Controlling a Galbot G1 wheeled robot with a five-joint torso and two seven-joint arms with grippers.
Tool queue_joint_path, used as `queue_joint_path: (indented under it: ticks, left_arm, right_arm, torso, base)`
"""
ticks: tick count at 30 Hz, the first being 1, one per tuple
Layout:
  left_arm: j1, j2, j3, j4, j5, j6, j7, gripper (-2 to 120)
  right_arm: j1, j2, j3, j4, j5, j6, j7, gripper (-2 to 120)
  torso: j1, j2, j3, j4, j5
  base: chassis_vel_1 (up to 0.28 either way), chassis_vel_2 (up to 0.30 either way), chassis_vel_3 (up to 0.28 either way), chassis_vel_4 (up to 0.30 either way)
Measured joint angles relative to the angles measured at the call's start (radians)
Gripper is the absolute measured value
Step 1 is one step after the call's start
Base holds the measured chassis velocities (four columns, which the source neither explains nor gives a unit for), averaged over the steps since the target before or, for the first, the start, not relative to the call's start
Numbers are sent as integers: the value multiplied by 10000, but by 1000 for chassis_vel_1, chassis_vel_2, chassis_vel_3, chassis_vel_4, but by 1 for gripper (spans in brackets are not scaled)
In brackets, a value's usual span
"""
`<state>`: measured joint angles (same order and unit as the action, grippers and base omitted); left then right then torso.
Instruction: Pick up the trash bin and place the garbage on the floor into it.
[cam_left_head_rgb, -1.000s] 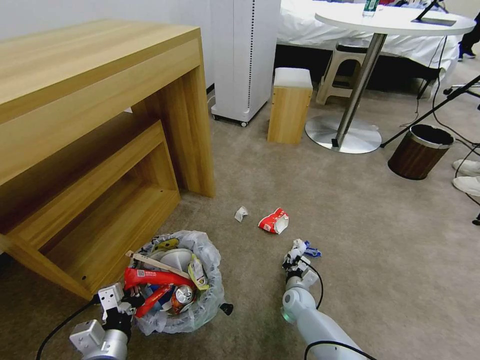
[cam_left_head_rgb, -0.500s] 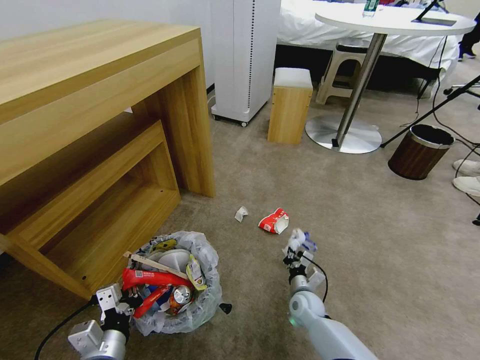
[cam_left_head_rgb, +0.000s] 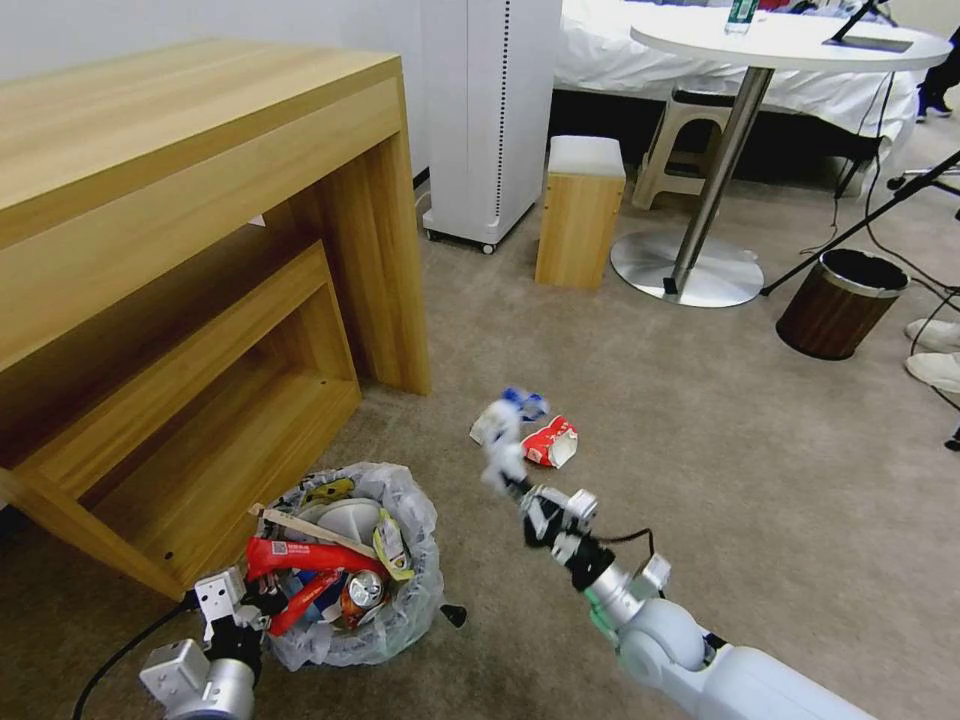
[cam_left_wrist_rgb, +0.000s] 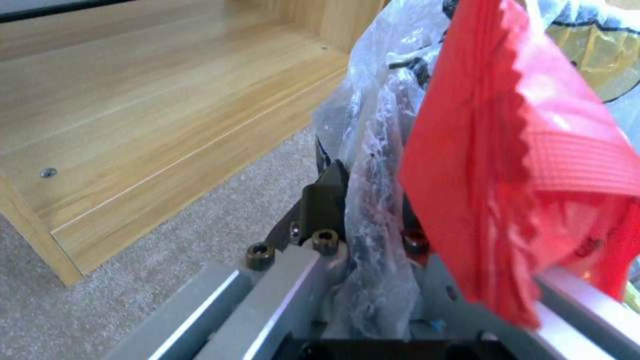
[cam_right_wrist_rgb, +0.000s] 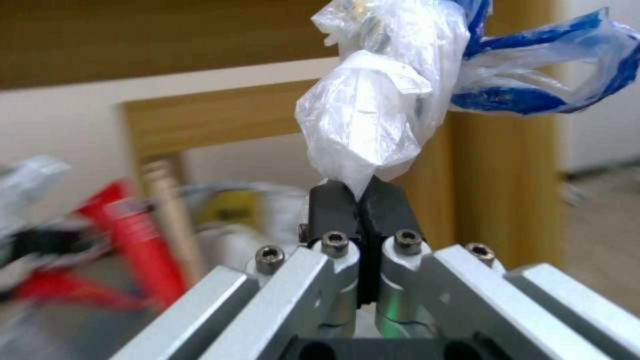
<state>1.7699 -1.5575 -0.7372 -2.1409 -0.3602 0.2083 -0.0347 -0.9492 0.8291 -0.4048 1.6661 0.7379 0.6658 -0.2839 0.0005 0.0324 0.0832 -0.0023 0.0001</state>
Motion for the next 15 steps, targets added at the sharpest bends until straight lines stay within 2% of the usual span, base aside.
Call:
queue_joint_path:
  ticks: [6,8,9,11,15]
  left_arm:
    - [-45,-44,40,26,57,0,-3,1]
    - [-72,-86,104,51,126,0,-3,1]
    - [-72,-86,104,51,126,0,-3,1]
    - [-81,-122,151,58,186,4,10,1]
    - [-91,-152,174,48,225,12,32,1]
  right_arm:
    - [593,-446,-683,163,-490,149,-749,0]
    - [1340,-736,-1472,421,-419,138,-949,0]
    - [1340,-736,-1472,421,-419,138,-949,0]
    - [2333,-873,-2367,585,-142,-1,-910,0]
    - [3672,-794,-3683,598,400,-251,-586,0]
  torso:
    - [0,0,0,0,-1]
    - [0,0,0,-2,0]
    - [0,0,0,-2,0]
    - [0,0,0,0,-4]
    - [1,0,1,2,-4]
  base:
    - [0,0,0,0]
    - [0,0,0,0]
    - [0,0,0,0]
    - [0,0,0,0]
    - [0,0,0,0]
